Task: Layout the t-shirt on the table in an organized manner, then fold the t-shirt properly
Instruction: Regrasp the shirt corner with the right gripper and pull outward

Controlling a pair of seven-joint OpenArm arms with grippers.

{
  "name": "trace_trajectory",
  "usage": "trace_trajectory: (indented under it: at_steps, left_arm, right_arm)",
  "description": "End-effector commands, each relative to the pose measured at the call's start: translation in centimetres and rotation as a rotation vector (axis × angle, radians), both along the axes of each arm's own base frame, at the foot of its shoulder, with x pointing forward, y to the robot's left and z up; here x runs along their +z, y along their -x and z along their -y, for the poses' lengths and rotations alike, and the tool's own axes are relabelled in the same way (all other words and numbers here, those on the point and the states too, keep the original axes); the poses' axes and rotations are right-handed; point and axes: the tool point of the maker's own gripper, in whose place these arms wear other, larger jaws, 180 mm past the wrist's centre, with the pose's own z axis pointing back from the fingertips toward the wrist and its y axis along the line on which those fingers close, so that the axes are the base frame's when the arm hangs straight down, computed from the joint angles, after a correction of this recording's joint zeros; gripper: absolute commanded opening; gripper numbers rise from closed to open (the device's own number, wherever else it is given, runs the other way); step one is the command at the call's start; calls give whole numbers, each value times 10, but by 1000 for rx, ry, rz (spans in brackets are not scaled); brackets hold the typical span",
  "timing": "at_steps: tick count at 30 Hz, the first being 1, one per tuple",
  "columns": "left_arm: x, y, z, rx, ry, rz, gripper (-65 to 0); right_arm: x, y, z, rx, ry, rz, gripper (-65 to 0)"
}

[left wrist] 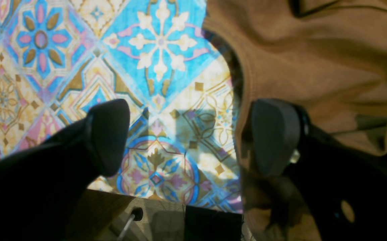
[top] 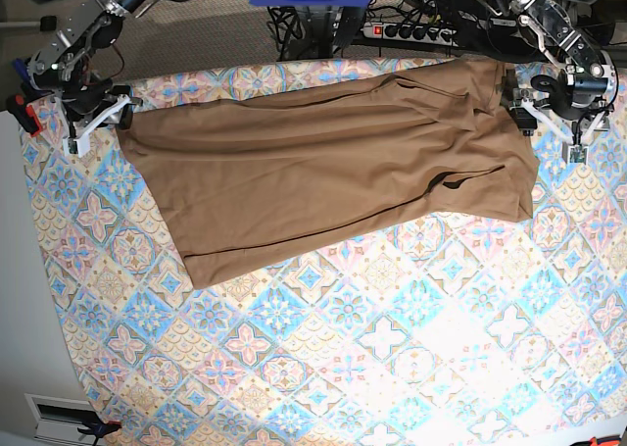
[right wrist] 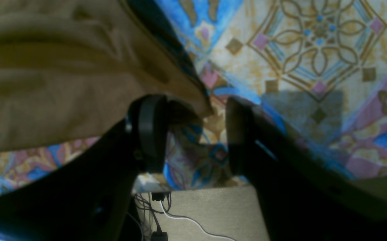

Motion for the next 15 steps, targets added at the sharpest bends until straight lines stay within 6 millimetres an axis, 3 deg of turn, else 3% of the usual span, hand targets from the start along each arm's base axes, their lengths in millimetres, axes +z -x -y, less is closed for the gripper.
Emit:
trace_trajectory:
  at_steps: [1, 4, 7, 12, 15]
  left_arm:
    - [11, -8, -4, -3, -21, 38, -117]
    - [11, -8, -4, -5, -21, 39, -117]
    - [11, -9, -4, -5, -21, 41, -117]
    - [11, -8, -4, -4, -21, 37, -117]
    - [10, -8, -4, -4, -19, 37, -117]
  right_arm:
    - [4, -7, -5, 22, -1, 24, -390]
    - [0, -7, -20, 66, -15, 14, -464]
    - [-2, -10, -30, 101, -22, 6, -642]
    - [2, -2, -29, 113, 4, -4, -650]
    - [17, -2, -25, 131, 58, 22, -650]
